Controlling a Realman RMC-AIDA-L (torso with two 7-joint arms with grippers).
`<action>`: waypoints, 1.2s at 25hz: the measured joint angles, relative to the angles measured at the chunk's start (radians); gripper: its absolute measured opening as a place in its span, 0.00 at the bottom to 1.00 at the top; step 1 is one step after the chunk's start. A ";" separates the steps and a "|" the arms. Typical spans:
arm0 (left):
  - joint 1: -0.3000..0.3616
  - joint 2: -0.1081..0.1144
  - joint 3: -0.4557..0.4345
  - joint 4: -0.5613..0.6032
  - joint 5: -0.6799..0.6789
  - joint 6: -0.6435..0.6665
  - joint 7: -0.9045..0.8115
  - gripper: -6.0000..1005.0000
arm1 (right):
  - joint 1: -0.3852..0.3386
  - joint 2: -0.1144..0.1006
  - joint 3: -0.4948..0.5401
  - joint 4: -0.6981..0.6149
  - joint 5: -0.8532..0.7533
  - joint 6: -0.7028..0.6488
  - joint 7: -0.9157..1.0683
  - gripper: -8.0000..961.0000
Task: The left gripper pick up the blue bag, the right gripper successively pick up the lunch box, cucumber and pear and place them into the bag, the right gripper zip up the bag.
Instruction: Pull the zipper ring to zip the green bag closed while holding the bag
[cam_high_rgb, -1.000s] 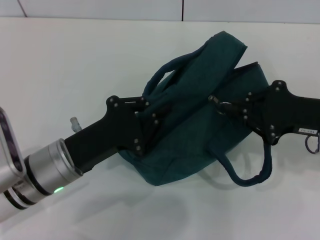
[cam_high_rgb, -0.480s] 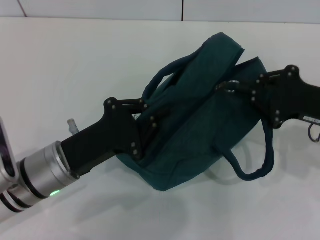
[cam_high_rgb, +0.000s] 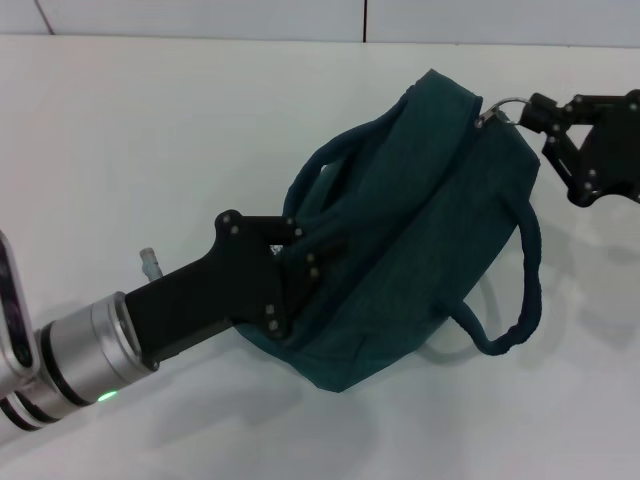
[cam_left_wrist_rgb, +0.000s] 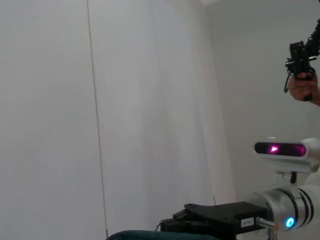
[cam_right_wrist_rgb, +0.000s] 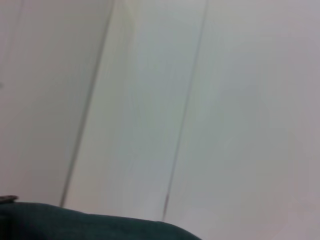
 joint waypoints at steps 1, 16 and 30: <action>0.000 0.001 0.000 0.000 0.002 0.000 0.001 0.10 | -0.003 0.000 0.001 0.003 0.006 0.005 -0.004 0.04; -0.001 0.042 -0.004 0.001 0.020 0.029 -0.173 0.13 | -0.031 0.001 0.013 0.046 0.055 -0.081 -0.025 0.03; 0.004 0.025 -0.012 0.003 -0.036 0.052 -0.361 0.15 | -0.040 0.000 -0.013 0.066 0.038 -0.116 -0.038 0.04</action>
